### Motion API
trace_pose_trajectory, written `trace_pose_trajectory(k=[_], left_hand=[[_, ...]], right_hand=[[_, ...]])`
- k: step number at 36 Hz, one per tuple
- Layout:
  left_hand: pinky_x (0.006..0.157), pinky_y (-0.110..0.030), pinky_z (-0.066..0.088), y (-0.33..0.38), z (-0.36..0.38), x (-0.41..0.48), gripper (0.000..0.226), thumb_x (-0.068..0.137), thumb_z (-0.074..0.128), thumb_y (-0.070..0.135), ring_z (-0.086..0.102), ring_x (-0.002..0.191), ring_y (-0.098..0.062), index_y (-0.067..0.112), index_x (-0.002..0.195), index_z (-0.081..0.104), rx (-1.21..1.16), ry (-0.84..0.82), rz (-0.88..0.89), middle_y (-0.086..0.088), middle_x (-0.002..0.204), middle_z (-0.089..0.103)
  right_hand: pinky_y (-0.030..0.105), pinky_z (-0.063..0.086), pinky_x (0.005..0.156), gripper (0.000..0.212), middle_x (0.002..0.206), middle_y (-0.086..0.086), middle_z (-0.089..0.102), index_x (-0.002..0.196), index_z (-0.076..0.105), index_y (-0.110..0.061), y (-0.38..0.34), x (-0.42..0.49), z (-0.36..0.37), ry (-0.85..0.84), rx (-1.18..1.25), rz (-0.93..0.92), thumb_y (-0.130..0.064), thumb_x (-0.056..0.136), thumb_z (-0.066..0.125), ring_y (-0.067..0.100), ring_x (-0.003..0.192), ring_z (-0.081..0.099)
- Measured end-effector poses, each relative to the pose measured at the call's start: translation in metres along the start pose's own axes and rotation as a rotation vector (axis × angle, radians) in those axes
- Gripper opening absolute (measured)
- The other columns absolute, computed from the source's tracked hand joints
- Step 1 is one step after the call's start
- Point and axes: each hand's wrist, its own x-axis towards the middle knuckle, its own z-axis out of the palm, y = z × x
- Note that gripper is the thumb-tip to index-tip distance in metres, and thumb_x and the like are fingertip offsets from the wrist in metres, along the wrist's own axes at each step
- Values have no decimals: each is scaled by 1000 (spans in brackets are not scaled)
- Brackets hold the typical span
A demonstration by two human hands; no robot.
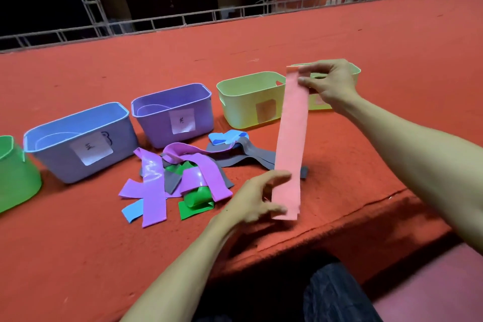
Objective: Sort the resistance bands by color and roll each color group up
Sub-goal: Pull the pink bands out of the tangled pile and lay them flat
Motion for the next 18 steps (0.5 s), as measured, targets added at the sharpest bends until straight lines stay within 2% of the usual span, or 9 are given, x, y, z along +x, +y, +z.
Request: trace_pose_trajectory(k=[2, 4, 7, 9, 12, 15, 18], left_hand=[[85, -15, 47, 1, -6, -5, 73, 71, 80, -3, 54, 120, -1, 27, 129, 50, -23, 23, 1, 5, 135, 56], [91, -21, 49, 2, -15, -13, 73, 71, 78, -5, 57, 117, -6, 30, 127, 48, -34, 55, 0, 1, 135, 56], [100, -34, 49, -1, -34, -31, 74, 73, 74, -5, 57, 120, -12, 39, 125, 45, -10, 109, -2, 3, 135, 55], [102, -36, 48, -4, -50, -48, 74, 75, 72, -5, 55, 123, -12, 40, 127, 43, 15, 157, -19, 4, 136, 53], [98, -32, 50, -12, -78, -79, 73, 78, 70, -8, 58, 115, -9, 37, 129, 44, 11, 233, -57, 3, 134, 54], [87, -25, 54, -19, -105, -114, 73, 77, 71, -8, 60, 92, -1, 39, 128, 45, 14, 326, -84, 9, 125, 57], [83, -25, 55, -32, -130, -150, 75, 76, 73, -8, 61, 89, -2, 37, 130, 47, -11, 406, -111, 9, 128, 57]], right_hand=[[32, 60, 68, 26, 92, 8, 70, 100, 71, -6, -13, 2, 9, -31, -2, -21, 3, 76, 75, 17, 73, 66], [35, 60, 69, 26, 94, 11, 70, 99, 72, -7, -25, 5, 21, -53, -1, -48, 3, 75, 76, 21, 75, 66], [30, 58, 62, 23, 88, 4, 70, 93, 73, -11, -41, 8, 48, -89, 20, -86, 3, 75, 76, 9, 66, 65], [26, 57, 61, 24, 84, -2, 69, 89, 72, -14, -54, 8, 72, -120, 43, -116, 5, 75, 75, 3, 62, 64], [27, 58, 60, 25, 82, -2, 68, 94, 72, -9, -72, 8, 115, -182, 65, -148, 6, 75, 75, 3, 59, 63], [29, 58, 58, 26, 81, 0, 68, 96, 71, -7, -89, 8, 165, -243, 92, -181, 8, 75, 74, 3, 58, 63], [25, 56, 55, 27, 79, 1, 67, 98, 71, -4, -103, 4, 219, -311, 128, -205, 9, 75, 73, 1, 57, 63]])
